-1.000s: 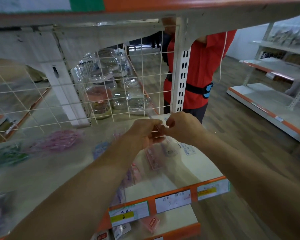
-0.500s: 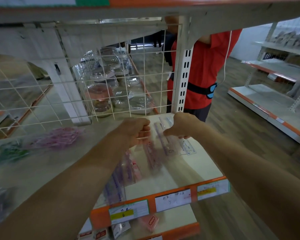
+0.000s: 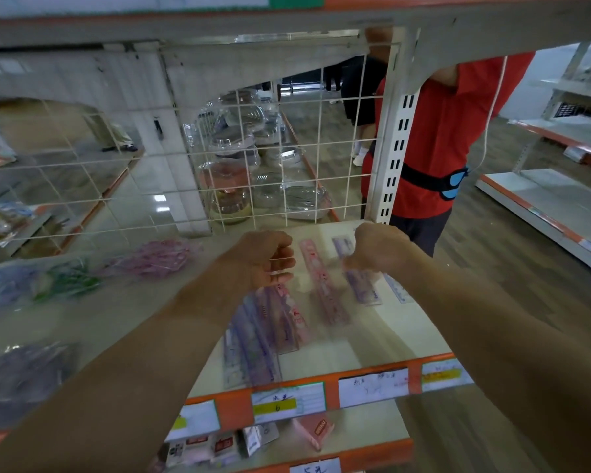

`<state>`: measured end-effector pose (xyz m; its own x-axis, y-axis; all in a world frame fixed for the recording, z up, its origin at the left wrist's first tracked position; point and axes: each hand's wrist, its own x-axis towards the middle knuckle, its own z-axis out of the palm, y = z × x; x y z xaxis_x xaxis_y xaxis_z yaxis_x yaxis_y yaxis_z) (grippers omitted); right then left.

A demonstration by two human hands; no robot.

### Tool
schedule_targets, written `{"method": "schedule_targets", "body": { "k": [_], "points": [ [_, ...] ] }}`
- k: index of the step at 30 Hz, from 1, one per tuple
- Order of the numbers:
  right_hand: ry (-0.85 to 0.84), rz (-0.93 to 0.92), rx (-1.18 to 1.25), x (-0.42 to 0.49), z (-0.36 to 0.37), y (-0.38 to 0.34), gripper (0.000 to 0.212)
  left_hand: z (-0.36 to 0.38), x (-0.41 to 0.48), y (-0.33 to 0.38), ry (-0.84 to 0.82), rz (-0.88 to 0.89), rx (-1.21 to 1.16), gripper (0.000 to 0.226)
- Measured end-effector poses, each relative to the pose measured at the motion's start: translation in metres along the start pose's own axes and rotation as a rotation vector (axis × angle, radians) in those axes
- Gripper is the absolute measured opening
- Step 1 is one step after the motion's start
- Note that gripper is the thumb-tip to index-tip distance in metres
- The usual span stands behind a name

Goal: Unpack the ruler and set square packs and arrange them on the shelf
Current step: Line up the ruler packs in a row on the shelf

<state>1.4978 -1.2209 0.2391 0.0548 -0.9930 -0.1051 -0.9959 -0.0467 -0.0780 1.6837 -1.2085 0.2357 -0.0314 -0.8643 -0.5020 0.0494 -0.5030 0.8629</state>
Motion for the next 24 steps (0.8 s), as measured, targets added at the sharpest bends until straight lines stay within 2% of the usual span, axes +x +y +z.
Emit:
{"method": "schedule_targets", "body": {
  "k": [3,6,11,14,17,18,24],
  "points": [
    [0.011,-0.081,0.018,-0.008,-0.007,-0.017,0.041,-0.009,-0.002,0.000,0.004,-0.020,-0.016,0.011],
    [-0.086,-0.147,0.196,-0.020,-0.002,-0.042,0.027,-0.016,-0.006,-0.001,0.021,-0.021,-0.028,0.015],
    [-0.104,-0.238,0.174,-0.031,0.014,-0.077,0.028,-0.030,-0.012,-0.004,0.031,-0.025,-0.060,0.013],
    [-0.106,-0.222,0.139,-0.036,0.018,-0.087,0.036,-0.040,-0.014,-0.006,0.051,-0.021,-0.071,0.014],
    [-0.108,-0.202,0.115,-0.041,0.019,-0.096,0.030,-0.045,-0.018,-0.009,0.056,-0.017,-0.089,0.015],
    [-0.114,-0.202,0.135,-0.041,0.019,-0.097,0.026,-0.046,-0.019,-0.011,0.064,-0.009,-0.088,0.017],
    [-0.233,-0.095,0.355,-0.035,0.025,-0.091,0.030,-0.041,-0.032,-0.019,0.058,0.072,0.005,0.019]
  ]
}}
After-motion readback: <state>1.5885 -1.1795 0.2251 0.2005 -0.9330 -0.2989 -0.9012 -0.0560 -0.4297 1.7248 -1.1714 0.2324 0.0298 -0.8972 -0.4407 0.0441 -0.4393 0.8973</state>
